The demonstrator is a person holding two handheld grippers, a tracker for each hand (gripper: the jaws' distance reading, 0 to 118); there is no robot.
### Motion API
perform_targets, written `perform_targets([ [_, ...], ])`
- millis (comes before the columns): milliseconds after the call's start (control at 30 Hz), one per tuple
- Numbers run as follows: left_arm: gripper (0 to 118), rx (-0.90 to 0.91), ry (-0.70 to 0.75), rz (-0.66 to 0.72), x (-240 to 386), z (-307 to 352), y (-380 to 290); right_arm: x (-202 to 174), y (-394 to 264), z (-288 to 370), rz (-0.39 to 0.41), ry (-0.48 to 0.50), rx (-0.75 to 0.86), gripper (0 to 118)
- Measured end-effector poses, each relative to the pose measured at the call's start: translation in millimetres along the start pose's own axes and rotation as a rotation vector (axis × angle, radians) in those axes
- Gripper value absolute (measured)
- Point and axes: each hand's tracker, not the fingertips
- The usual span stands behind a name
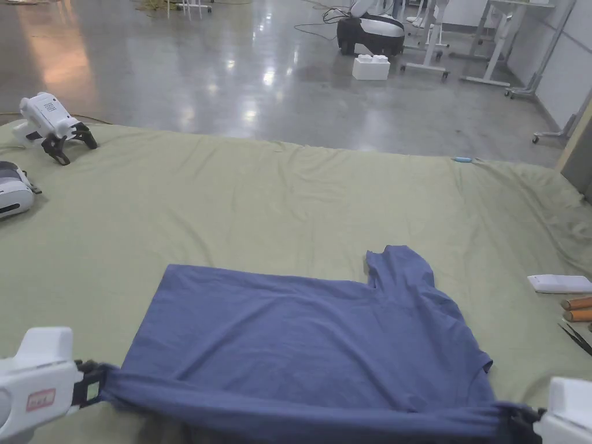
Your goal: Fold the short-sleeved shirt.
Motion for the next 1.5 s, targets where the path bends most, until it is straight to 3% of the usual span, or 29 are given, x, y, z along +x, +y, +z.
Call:
perform_targets([
  [267, 1, -0.099, 0.046, 0.018, 1.6, -90.3, 50.3, 1.4, 60.9, -99.7, -0.008, 0.004, -0.039, 6],
  [600, 2, -0.163, 0.055, 0.034, 10.5, -133.5, 56.1, 2.8, 55.3, -163.2, -0.008, -0.002, -0.135, 9],
  [667, 13, -0.120, 0.064, 0.024, 15.4, -124.4, 57.4, -0.8, 56.4, -151.1, -0.002, -0.022, -0.096, 20],
  [767, 38, -0.024, 0.036, 0.020, 23.0, -101.4, 62.8, -6.5, 62.9, -121.2, -0.015, -0.005, 0.041, 58],
  [800, 45, 0.005, 0.024, 0.006, 27.0, -91.7, 63.1, -9.4, 65.6, -110.6, -0.016, 0.006, 0.093, 65],
  [833, 50, 0.048, 0.025, -0.009, 33.0, -80.8, 63.2, -16.2, 69.1, -93.7, -0.013, 0.010, 0.156, 66],
  [967, 50, 0.259, 0.036, -0.086, 62.4, -28.7, 60.1, -37.9, 76.0, -38.3, -0.070, 0.009, 0.423, 66],
  [1100, 43, 0.485, 0.055, -0.127, 90.9, 19.8, 46.5, -64.9, 65.0, 11.2, -0.110, 0.004, 0.650, 59],
  [1233, 26, 0.612, 0.004, -0.096, 100.4, 49.1, 30.0, -88.4, 45.5, 48.2, -0.144, 0.003, 0.775, 11],
  [1367, 1, 0.734, 0.079, -0.116, 116.4, 75.4, 13.6, -105.1, 30.1, 68.2, -0.128, -0.004, 0.834, 0],
  [1500, 0, 0.740, 0.100, -0.147, 112.3, 80.1, 5.7, -117.4, 24.4, 75.7, -0.015, -0.046, 0.840, 0],
])
